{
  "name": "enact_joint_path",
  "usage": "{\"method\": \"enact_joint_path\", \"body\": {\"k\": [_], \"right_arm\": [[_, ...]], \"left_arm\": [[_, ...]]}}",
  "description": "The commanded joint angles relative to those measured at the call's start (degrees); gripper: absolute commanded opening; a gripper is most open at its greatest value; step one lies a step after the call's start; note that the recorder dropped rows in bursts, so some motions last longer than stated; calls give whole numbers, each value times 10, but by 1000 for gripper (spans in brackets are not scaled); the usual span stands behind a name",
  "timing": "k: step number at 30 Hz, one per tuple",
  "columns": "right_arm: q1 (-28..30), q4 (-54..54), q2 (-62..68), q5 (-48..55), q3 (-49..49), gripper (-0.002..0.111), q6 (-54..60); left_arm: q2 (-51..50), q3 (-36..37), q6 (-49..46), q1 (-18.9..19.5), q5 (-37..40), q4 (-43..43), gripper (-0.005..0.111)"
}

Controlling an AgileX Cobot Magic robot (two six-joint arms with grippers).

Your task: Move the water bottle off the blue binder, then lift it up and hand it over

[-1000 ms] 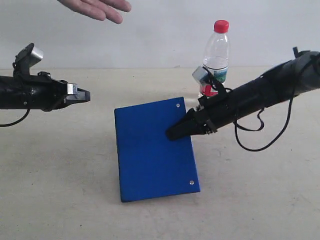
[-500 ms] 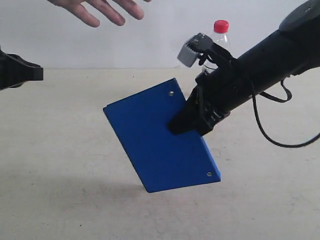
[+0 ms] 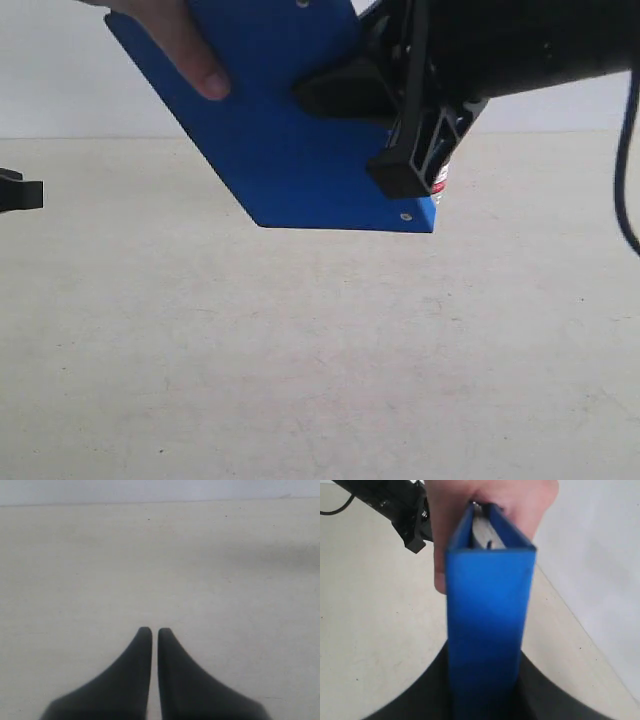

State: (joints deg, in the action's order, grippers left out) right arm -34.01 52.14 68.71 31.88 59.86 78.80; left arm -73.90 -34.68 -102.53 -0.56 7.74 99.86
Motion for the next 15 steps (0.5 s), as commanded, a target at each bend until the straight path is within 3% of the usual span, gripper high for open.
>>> {"method": "enact_joint_path", "body": {"k": [1, 6, 8, 11, 12, 13, 15], "right_arm": [[-3, 12, -17, 0, 2, 0, 1], [-3, 12, -12, -9, 2, 0, -10], [-3, 12, -12, -8, 2, 7, -10], [-3, 12, -12, -5, 2, 32, -10], [-3, 12, -12, -4, 2, 45, -10], [-3, 12, -12, -9, 2, 66, -10], [-3, 7, -14, -23, 2, 71, -26]], "left_arm": [[5, 3, 6, -1, -3, 1, 4], [5, 3, 6, -1, -3, 1, 4], [5, 3, 6, -1, -3, 1, 4], [5, 3, 6, -1, -3, 1, 4], [5, 3, 6, -1, -3, 1, 4], [5, 3, 27, -1, -3, 1, 4], [5, 3, 52, -1, 0, 1, 4]]}}
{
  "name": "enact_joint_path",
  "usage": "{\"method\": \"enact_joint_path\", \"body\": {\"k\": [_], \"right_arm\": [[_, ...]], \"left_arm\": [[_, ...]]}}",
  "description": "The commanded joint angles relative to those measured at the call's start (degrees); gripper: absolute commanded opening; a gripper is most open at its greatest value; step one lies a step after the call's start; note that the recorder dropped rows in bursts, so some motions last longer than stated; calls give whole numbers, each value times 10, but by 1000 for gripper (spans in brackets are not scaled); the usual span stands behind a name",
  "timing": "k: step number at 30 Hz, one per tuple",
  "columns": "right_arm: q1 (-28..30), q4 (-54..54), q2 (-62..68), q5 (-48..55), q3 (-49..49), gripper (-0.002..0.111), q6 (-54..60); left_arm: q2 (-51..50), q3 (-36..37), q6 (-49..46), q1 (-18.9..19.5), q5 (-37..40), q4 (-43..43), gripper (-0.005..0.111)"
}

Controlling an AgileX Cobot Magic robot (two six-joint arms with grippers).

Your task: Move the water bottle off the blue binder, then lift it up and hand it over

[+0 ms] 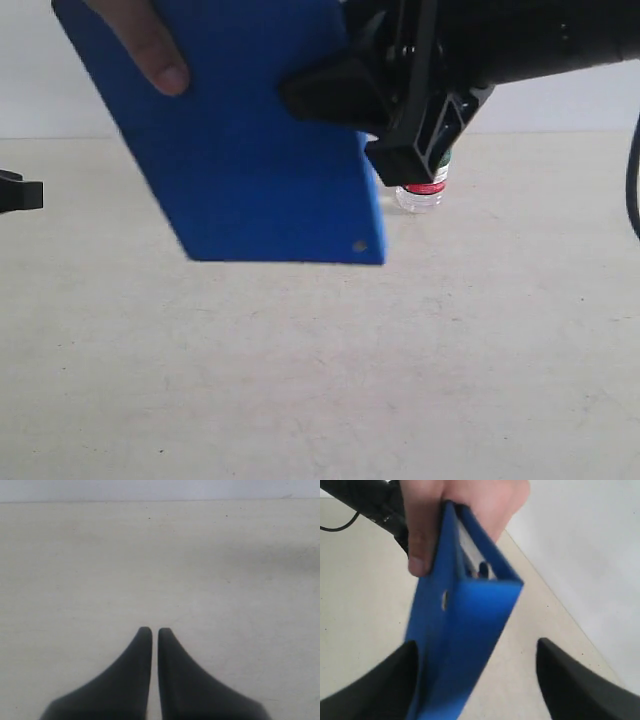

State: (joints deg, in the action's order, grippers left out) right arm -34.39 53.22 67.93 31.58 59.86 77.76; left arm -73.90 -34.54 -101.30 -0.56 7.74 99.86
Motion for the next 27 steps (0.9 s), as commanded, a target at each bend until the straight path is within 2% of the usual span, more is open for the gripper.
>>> {"method": "enact_joint_path", "body": {"k": [1, 3, 4, 5, 6, 7, 8, 9, 12, 13, 15, 16, 17, 18, 20, 21, 22, 27], "right_arm": [[1, -10, -10, -32, 2, 68, -30], [1, -30, -27, -53, 2, 57, -66], [1, -53, -42, -57, 2, 47, -101], [2, -130, -84, -50, 2, 25, -182], [2, -176, -112, -39, 2, 9, -224], [2, -252, -179, -18, 2, 1, -294], [2, -287, -216, -13, 1, -1, -336], [2, -330, -298, -11, -11, 0, -407], [2, -315, -453, -27, -88, 0, -473], [2, -290, -531, -52, -163, 0, -473], [2, -242, -618, -146, -299, 0, -473], [2, -196, -641, -237, -393, 0, -473], [2, -155, -647, -293, -442, 0, -473], [1, -114, -644, -391, -521, 0, -473], [1, -110, -634, -507, -599, 0, -489], [1, -92, -632, -485, -599, 0, -484], [1, -88, -632, -440, -599, 0, -421], [1, -103, -632, -349, -599, 0, -376]], "left_arm": [[5, 2, 45, -1, 3, 1, 4], [7, -2, 41, 0, 0, 1, 4], [11, -1, 38, 0, -3, 1, 4], [33, 3, 37, 0, -13, 1, 4], [54, 7, 37, 0, -27, 1, 4], [115, 11, 46, 0, -74, 1, 4], [152, 12, 52, 0, -100, 1, 4], [231, 20, 53, 0, -120, 1, 4], [362, 51, 53, 0, -63, -10, 4], [426, 79, 53, 0, -57, -16, 4], [511, 136, 55, 0, -70, -15, 4], [560, 167, 67, 0, -86, -6, 4], [590, 192, 74, 0, -102, -3, 4], [622, 233, 85, 0, -134, -3, 4], [661, 295, 134, 0, -161, -3, 4], [669, 321, 137, 0, -161, -3, 4], [677, 345, 144, 0, -152, -3, 4], [677, 345, 148, 0, -132, 1, 4]]}}
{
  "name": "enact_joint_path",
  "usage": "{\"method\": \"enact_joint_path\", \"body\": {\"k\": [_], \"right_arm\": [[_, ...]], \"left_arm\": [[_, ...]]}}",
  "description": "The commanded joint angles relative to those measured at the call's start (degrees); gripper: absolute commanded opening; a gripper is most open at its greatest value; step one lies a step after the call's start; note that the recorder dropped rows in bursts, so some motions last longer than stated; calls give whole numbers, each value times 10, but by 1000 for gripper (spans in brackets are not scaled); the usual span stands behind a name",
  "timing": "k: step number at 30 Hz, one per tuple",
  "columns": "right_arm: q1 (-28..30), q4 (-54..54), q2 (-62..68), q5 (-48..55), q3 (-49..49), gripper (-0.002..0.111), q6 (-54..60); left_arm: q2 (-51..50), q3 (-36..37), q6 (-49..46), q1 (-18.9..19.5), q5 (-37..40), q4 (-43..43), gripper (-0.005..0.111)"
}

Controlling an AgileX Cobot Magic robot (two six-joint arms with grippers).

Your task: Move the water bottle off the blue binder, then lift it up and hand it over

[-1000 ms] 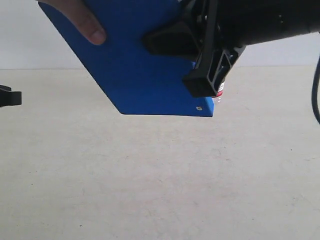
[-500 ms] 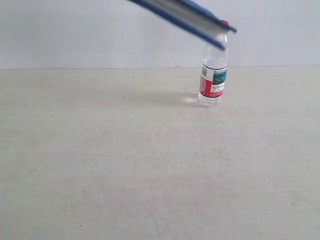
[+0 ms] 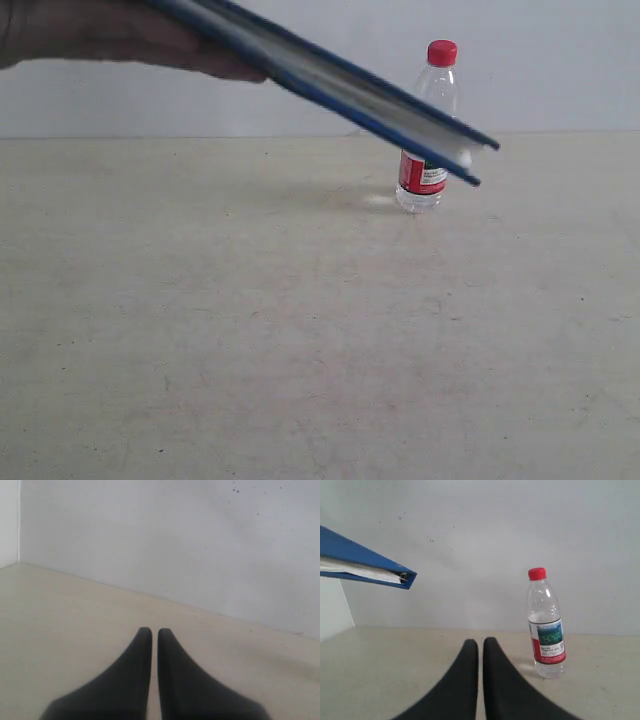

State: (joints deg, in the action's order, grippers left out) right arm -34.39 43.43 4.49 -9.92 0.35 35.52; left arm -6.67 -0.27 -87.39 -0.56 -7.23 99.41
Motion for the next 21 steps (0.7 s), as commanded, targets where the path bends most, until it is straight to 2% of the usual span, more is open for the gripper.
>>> {"method": "enact_joint_path", "body": {"k": [1, 5, 7, 21], "right_arm": [[1, -5, 2, 91, -4, 0, 53], [1, -1, 2, 169, -4, 0, 48], [1, -1, 2, 190, -4, 0, 48], [1, 11, 2, 189, -4, 0, 32]], "left_arm": [[4, 3, 9, 0, 31, 5, 4], [4, 3, 8, 0, 89, 5, 4], [4, 3, 8, 0, 93, 5, 4], [4, 3, 8, 0, 87, 5, 4]]}}
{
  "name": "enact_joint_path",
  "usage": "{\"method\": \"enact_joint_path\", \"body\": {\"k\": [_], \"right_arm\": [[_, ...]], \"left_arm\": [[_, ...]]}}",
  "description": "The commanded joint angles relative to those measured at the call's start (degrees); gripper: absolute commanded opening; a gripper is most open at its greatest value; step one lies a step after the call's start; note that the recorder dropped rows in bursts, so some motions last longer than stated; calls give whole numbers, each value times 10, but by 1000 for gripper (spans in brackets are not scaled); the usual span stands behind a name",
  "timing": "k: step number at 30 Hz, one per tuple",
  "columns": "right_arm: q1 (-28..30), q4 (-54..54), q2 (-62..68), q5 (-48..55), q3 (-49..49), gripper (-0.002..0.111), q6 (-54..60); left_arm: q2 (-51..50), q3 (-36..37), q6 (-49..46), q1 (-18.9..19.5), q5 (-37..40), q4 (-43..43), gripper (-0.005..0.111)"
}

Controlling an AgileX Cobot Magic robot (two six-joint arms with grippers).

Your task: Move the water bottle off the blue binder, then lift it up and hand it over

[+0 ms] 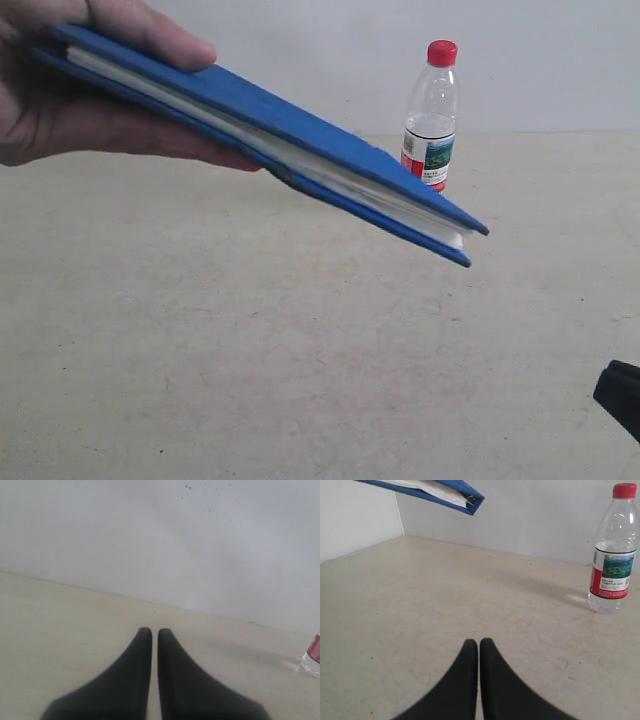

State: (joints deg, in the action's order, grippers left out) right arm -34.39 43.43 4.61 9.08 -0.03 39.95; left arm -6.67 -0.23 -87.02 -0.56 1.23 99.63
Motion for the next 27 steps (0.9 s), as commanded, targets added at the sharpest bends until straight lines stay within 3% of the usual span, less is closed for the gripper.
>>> {"method": "enact_joint_path", "body": {"k": [1, 3, 8, 12, 16, 19, 22, 27], "right_arm": [[1, 25, -5, -2, 0, 0, -35], [2, -28, -16, -2, 0, 0, -112], [30, -353, -46, 46, 0, 0, -400], [144, -380, -46, 99, 0, 0, -420], [304, -357, -46, 97, 0, 0, -418], [366, -360, -46, 97, 0, 0, -413], [346, -405, -46, 97, 0, 0, -414], [248, -491, -46, 92, 0, 0, -418]], "left_arm": [[4, 2, 4, 0, 3, 3, 4], [4, 2, 4, 0, 3, 3, 4], [4, 2, 4, 0, 2, 3, 4], [7, 2, 4, 0, 1, 3, 4], [7, 2, 4, 0, 1, 3, 4], [7, 2, 4, 0, 1, 3, 4], [7, 2, 4, 0, 1, 3, 4], [7, 2, 4, 0, 1, 3, 4]]}}
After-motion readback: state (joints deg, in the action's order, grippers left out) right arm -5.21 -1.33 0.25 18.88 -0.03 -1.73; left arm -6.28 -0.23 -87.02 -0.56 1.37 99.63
